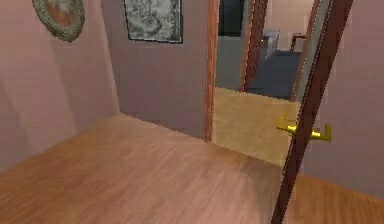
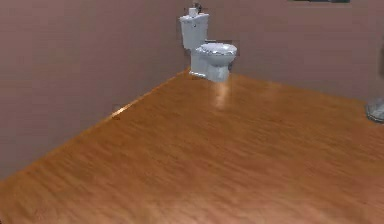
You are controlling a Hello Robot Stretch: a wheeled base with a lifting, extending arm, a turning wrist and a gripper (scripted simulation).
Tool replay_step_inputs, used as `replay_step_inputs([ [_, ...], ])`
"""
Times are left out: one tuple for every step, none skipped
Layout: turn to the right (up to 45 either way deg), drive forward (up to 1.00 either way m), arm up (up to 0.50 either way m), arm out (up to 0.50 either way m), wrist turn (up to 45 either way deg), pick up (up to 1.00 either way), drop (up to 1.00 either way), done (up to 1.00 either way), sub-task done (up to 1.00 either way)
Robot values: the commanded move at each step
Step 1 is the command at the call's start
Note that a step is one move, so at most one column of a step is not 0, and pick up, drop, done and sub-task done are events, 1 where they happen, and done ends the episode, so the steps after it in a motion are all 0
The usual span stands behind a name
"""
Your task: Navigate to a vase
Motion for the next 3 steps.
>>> replay_step_inputs([
  [0.0, 0.95, 0.0, 0.0, 0.0, 0.0, 0.0, 0.0, 0.0],
  [24.0, 0.0, 0.0, 0.0, 0.0, 0.0, 0.0, 0.0, 0.0],
  [0.0, 1.0, 0.0, 0.0, 0.0, 0.0, 0.0, 0.0, 0.0],
])
